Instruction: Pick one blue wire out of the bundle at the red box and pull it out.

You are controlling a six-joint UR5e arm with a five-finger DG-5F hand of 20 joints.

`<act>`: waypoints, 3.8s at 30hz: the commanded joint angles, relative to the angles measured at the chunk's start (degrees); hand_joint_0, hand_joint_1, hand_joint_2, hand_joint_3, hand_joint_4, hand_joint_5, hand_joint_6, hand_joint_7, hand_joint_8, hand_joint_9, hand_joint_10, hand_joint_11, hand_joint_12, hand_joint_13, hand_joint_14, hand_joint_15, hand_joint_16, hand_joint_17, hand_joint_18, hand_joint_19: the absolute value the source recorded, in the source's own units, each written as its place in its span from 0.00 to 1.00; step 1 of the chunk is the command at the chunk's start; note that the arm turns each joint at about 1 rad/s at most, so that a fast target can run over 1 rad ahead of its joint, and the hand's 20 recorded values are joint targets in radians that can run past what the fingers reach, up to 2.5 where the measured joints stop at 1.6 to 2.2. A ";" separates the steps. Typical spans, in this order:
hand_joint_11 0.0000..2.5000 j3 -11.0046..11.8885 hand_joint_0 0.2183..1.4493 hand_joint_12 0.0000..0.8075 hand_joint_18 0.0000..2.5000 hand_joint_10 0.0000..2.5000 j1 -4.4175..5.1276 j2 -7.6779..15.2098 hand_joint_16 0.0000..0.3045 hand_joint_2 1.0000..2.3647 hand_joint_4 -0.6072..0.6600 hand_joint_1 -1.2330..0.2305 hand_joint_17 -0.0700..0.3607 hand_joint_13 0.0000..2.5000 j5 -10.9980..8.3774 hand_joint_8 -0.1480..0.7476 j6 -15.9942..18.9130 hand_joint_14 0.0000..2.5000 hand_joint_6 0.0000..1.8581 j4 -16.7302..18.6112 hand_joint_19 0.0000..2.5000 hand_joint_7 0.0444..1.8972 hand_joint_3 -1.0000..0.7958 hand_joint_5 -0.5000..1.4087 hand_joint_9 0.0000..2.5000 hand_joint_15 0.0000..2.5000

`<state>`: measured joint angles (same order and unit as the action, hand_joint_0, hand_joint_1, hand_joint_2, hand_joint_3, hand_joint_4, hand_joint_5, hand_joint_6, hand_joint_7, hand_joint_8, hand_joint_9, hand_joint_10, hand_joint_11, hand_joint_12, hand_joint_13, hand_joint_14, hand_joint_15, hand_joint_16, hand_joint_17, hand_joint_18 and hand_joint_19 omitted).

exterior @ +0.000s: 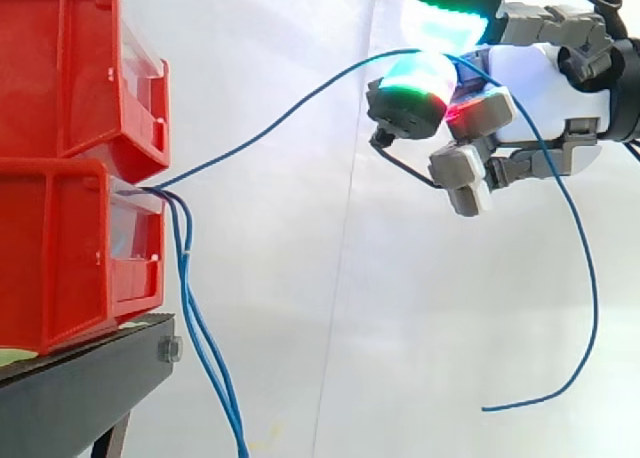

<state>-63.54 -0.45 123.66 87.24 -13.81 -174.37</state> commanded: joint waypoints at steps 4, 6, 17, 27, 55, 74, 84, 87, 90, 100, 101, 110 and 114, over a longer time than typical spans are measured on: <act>0.31 0.00 0.39 0.57 0.43 0.01 0.01 0.00 0.19 0.07 0.42 0.21 0.46 0.47 0.03 0.58 0.01 0.01 0.51 0.00 0.23 0.64 0.67 0.24 0.55 0.31; 0.30 0.00 0.39 0.57 0.43 0.01 0.01 0.00 0.19 0.08 0.41 0.21 0.46 0.47 -0.06 0.58 0.01 0.01 0.51 0.00 0.23 0.63 0.67 0.24 0.55 0.31; 0.30 -0.09 0.38 0.57 0.42 0.01 -0.07 0.00 0.19 0.10 0.41 0.21 0.46 0.46 -0.06 0.58 -0.08 0.01 0.51 0.00 0.23 0.63 0.67 0.24 0.55 0.32; 0.31 -0.09 0.38 0.57 0.42 0.01 0.01 0.00 0.19 0.11 0.41 0.21 0.46 0.46 -0.06 0.57 0.01 0.01 0.51 0.00 0.23 0.62 0.66 0.24 0.54 0.32; 0.30 -0.18 0.38 0.56 0.43 0.01 0.01 0.00 0.19 0.10 0.40 0.22 0.46 0.46 -0.06 0.58 -0.08 0.01 0.51 0.00 0.24 0.61 0.66 0.24 0.54 0.31; 0.30 -0.18 0.38 0.57 0.43 0.01 0.01 0.00 0.19 0.10 0.40 0.22 0.46 0.46 -0.06 0.57 -0.08 0.01 0.51 0.00 0.24 0.61 0.66 0.24 0.54 0.31; 0.30 -0.09 0.37 0.57 0.43 0.01 0.01 0.00 0.19 0.11 0.40 0.22 0.46 0.46 -0.06 0.57 -0.08 0.01 0.51 0.00 0.24 0.61 0.65 0.24 0.55 0.31; 0.31 -0.18 0.37 0.57 0.43 0.01 0.01 0.00 0.19 0.12 0.40 0.22 0.46 0.46 -0.06 0.57 -0.08 0.01 0.51 0.00 0.24 0.61 0.65 0.24 0.55 0.31; 0.31 -0.09 0.37 0.57 0.43 0.01 0.01 0.00 0.19 0.12 0.40 0.22 0.46 0.46 -0.06 0.58 -0.08 0.01 0.51 0.00 0.23 0.60 0.65 0.24 0.55 0.31; 0.31 -0.18 0.37 0.57 0.43 0.01 0.01 0.00 0.19 0.12 0.40 0.22 0.46 0.46 -0.06 0.57 -0.08 0.01 0.51 0.00 0.24 0.61 0.65 0.24 0.54 0.31; 0.31 -0.18 0.37 0.57 0.43 0.01 0.01 0.00 0.19 0.12 0.40 0.22 0.46 0.46 -0.06 0.57 -0.08 0.01 0.51 0.00 0.23 0.60 0.65 0.24 0.54 0.31; 0.30 -0.09 0.37 0.57 0.43 0.01 0.01 0.00 0.19 0.12 0.40 0.22 0.46 0.46 -0.06 0.57 0.01 0.01 0.51 0.00 0.23 0.61 0.65 0.24 0.54 0.31; 0.31 -0.18 0.37 0.57 0.43 0.01 0.01 0.00 0.19 0.13 0.40 0.22 0.46 0.46 -0.06 0.57 0.01 0.01 0.51 0.00 0.23 0.60 0.65 0.24 0.54 0.31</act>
<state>-63.71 -0.49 123.66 87.19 -13.82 -174.37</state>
